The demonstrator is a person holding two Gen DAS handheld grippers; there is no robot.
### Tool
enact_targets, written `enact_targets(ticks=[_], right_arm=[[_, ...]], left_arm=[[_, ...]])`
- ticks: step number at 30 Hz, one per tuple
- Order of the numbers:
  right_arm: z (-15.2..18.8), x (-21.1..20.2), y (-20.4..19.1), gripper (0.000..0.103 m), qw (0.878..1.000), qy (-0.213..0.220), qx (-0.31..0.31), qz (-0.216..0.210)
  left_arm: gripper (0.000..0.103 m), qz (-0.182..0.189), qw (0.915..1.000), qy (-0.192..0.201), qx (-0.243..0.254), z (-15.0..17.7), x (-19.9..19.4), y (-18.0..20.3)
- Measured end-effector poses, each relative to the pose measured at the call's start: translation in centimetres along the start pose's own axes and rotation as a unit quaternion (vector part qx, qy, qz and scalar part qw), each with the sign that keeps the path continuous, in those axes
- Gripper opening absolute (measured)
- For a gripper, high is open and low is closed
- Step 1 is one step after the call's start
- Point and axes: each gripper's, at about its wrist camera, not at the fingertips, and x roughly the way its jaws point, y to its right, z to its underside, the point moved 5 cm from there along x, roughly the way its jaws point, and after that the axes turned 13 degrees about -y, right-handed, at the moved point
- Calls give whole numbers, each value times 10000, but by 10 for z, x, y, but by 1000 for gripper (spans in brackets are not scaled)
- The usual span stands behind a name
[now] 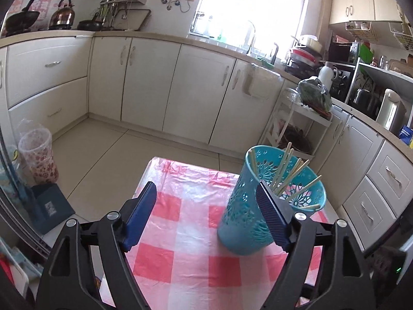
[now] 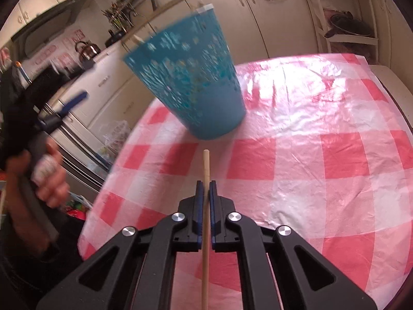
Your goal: Organize utensils
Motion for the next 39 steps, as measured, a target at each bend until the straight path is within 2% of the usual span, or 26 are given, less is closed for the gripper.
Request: enact_targets(ticks=[2,5,7,10,14,16,18,20,21,22,23,26,30,31,32,33,34,37,38,39], right_arm=[[-16,-24,-13,5,9985,312,20,-440],[-53,-60,-32,5,9922,884,-64,-880],[-86,-81,-51,4,9861,1293,-271,-1008],[-130,-98,-77,4,9781,1683,-581,-1080],[-157,-101,-92,3,9767,1765,-813,-913],[-151,-93,-91,3,9817,1477,-890,-808],[-133,-76,-84,4,9890,961,-879,-703],[-103,-42,-80,21,9938,329,-890,-581],[-86,-23,-79,46,9948,38,-903,-478],[-71,-1,-79,47,9941,-290,-944,-440],[-56,23,-80,47,9928,-605,-963,-366],[-31,86,-91,35,9850,-1203,-1238,-59],[-25,149,-97,31,9740,-1573,-1501,635],[-23,159,-97,28,9687,-1619,-1648,903],[-22,163,-99,24,9642,-1458,-1889,1155],[-21,164,-100,15,9590,-1431,-2041,1348],[-20,163,-99,7,9580,-1500,-2047,1336],[-20,148,-96,6,9631,-1396,-1952,1215],[-21,135,-98,6,9675,-1287,-1897,1071],[-25,117,-100,6,9757,-1147,-1727,714]], left_arm=[[76,48,9999,-111,-120,1,4,-7],[78,92,9995,-99,-286,1,3,-14],[79,146,9993,-86,-345,1,2,-16],[79,174,9992,-93,-353,0,3,-16],[79,167,9985,-179,-482,-2,9,-20],[79,145,9977,-296,-584,0,14,-25],[79,120,9966,-427,-696,2,21,-30],[79,99,9947,-551,-860,4,28,-38],[79,63,9930,-567,-1033,4,29,-47],[79,44,9907,-574,-1229,3,28,-56],[79,72,9879,-565,-1440,0,26,-66],[79,8,9826,-274,-1839,-9,8,-92],[80,-122,9785,-36,-2060,-13,-5,-111],[80,-109,9777,-49,-2095,-14,-5,-113],[80,-94,9775,-73,-2108,-13,-3,-114],[80,-73,9777,-98,-2098,-13,-2,-113],[80,-53,9781,-114,-2075,-13,-1,-112],[80,-21,9800,-86,-1988,-14,-3,-109],[80,-28,9805,-54,-1965,-15,-5,-107],[80,-38,9809,-21,-1945,-15,-7,-107]])
